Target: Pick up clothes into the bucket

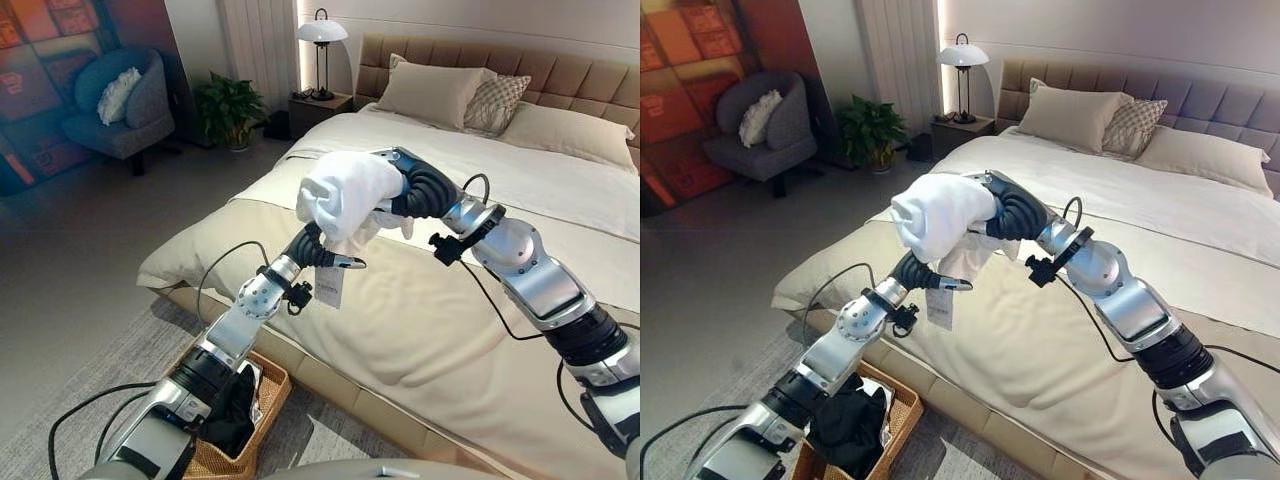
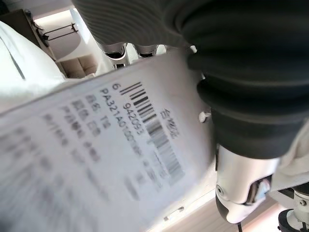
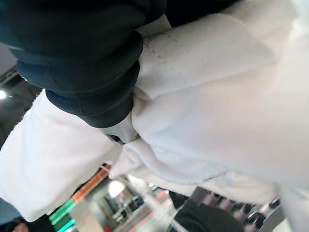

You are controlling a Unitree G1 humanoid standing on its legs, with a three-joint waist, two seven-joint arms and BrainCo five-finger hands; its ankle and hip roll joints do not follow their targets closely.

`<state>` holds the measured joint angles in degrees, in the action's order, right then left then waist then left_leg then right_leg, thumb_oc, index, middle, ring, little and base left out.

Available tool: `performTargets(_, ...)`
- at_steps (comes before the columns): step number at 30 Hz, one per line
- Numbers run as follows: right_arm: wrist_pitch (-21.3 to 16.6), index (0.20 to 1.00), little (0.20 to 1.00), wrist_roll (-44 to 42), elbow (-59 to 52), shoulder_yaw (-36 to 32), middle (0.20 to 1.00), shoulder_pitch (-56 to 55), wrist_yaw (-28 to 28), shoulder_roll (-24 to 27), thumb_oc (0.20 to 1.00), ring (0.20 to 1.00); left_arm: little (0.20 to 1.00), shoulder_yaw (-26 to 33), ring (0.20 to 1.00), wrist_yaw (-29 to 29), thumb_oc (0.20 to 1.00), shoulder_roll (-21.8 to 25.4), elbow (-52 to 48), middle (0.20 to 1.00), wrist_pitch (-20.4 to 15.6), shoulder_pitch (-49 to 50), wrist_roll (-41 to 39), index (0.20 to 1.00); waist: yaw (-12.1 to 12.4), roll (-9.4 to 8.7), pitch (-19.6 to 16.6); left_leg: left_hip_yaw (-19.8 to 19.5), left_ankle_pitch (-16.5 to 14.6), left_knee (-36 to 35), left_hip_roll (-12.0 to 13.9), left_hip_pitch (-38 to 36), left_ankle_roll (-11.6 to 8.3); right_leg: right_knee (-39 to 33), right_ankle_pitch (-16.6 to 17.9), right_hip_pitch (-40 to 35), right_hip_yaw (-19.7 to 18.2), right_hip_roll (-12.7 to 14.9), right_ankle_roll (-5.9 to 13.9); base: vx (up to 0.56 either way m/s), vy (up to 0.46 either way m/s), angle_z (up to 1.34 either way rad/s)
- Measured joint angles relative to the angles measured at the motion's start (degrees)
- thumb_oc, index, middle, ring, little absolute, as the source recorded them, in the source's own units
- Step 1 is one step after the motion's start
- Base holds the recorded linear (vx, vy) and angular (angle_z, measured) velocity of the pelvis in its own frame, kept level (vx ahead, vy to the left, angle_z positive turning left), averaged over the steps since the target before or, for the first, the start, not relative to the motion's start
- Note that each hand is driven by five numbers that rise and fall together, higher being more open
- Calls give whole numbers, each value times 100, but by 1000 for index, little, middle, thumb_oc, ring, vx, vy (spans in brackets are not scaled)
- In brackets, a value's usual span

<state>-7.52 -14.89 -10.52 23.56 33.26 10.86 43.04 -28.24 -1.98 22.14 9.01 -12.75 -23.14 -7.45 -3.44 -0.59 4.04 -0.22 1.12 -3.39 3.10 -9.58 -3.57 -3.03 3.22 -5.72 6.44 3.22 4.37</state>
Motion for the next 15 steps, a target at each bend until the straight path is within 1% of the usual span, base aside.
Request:
performTargets(5,18,200,200,-167,-14,192,200,0,86,-43,200,200,1000,0,1000,115,1000,-164,4,1000,8,0,0,1000,-4,-1,-32,-13,1,-1,1,-23,-1,-66,37,-60,22,-4,-14,-3,0,1)
performTargets(10,64,200,200,-266,-14,205,200,-1,133,-142,200,200,1000,-3,1000,154,1000,-277,0,1000,12,2,-74,1000,3,-2,-33,-52,1,-8,-2,-59,-1,-122,41,-133,47,-4,-4,-4,-1,2)
performTargets(15,68,200,200,-273,-14,211,200,-59,125,-226,200,200,1000,-39,1000,-57,1000,-327,-3,1000,70,19,-1047,1000,3,-17,-42,-65,0,-8,-5,-61,-2,-120,40,-139,60,0,-3,0,0,0)
